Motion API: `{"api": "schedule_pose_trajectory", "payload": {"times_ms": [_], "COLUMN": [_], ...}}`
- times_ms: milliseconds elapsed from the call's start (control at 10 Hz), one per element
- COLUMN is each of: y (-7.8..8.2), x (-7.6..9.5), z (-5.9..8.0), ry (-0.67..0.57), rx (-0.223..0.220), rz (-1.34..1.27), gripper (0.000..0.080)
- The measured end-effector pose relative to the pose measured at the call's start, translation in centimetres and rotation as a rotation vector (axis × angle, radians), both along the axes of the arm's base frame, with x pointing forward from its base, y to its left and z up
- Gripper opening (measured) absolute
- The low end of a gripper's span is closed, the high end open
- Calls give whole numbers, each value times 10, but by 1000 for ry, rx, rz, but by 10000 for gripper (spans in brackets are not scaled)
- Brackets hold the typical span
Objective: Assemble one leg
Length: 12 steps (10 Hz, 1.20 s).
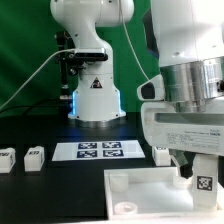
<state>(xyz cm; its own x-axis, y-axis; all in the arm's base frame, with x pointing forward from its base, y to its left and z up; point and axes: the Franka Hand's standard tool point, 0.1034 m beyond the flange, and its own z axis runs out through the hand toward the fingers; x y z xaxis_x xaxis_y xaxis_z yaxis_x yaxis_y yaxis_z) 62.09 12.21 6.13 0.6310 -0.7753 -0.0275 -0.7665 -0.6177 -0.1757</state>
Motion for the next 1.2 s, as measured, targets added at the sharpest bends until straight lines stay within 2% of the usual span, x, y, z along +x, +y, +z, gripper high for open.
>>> {"api": "schedule_pose_trajectory", "payload": {"times_ms": [100, 300, 500, 600, 900, 1100, 1200], "y": [6, 5, 5, 4, 5, 5, 5], "x": [-1, 2, 1, 0, 0, 1, 7], "z": [2, 3, 3, 1, 1, 0, -1], "ry": [14, -2, 1, 13, 41, 72, 88], "rx": [-66, -71, -69, -61, -28, 15, 55], "rz": [201, 221, 199, 127, -115, -378, -583], "gripper": [649, 649, 384, 291, 291, 291, 291]}}
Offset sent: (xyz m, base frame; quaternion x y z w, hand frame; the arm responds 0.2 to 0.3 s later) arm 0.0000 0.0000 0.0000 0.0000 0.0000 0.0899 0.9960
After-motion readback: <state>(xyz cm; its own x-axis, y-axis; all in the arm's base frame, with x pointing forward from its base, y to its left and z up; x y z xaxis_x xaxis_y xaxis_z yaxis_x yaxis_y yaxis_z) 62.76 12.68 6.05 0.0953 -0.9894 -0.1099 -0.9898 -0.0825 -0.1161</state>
